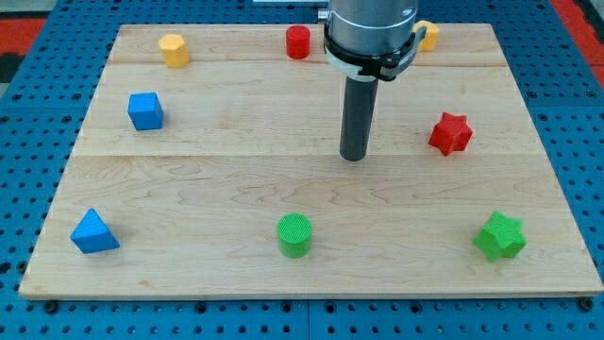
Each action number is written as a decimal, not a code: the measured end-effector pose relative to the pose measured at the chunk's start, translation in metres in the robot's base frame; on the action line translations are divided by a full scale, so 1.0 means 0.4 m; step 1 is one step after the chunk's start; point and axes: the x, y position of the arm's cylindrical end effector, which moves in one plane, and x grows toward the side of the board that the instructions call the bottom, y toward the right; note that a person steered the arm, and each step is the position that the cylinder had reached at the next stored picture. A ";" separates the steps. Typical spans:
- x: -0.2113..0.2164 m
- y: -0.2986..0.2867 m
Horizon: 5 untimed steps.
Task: Push the red star slightly to the right of the board
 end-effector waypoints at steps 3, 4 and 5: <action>0.011 0.320; 0.009 0.400; 0.009 0.401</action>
